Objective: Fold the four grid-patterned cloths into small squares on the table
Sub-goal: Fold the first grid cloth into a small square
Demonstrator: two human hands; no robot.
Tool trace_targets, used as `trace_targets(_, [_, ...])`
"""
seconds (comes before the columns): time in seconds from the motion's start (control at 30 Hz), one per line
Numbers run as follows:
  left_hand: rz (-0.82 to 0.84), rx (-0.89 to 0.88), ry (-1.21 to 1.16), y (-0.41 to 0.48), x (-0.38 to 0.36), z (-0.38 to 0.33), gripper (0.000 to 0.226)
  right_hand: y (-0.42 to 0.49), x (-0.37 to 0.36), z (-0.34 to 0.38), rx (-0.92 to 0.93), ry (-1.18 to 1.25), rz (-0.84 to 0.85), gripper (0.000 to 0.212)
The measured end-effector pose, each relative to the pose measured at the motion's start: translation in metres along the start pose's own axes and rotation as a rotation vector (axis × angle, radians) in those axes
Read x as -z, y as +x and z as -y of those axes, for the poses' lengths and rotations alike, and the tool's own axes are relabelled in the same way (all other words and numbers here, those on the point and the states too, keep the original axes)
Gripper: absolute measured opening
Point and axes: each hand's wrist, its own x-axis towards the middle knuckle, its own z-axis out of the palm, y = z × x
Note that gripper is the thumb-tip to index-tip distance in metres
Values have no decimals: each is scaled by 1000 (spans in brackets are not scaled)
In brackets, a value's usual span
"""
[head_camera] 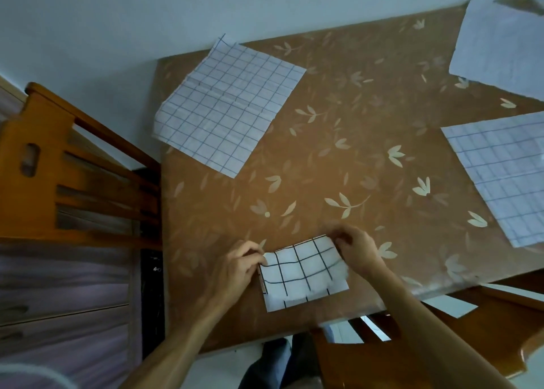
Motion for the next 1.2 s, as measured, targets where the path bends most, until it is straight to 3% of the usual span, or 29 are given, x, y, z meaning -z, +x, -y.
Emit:
trace_targets(0.1, [50, -51, 64, -3, -2, 3, 23, -2, 0, -9, 44, -60, -28, 45])
trace_targets(0.2, [108, -103, 118, -8, -6, 7, 29, -12, -3, -12, 119, -93, -142, 41])
trace_targets(0.3, [125, -134, 157, -13, -9, 10, 36, -33, -16, -3, 394, -275, -237, 37])
trace_targets(0.4, [91, -178, 204, -20, -12, 8, 37, -45, -36, 12, 546, -406, -23, 58])
trace_targets(0.47, [100, -166, 259, -25, -19, 5, 42, -48, -58, 15, 549, -510, 120, 63])
trace_targets(0.67, [307, -32, 447, -38, -50, -2, 61, -44, -99, -10, 573, -691, 155, 63])
trace_targets(0.87, [335, 15, 466, -41, -50, 3, 65, -33, -68, -31, 496, -733, 150, 70])
trace_targets(1.13, [388, 29, 472, -39, -46, -3, 66, -21, -52, -14, 585, -667, -106, 44])
trace_targets(1.2, [396, 30, 461, -37, -44, -4, 67, -14, -58, 2, 628, -666, -97, 45])
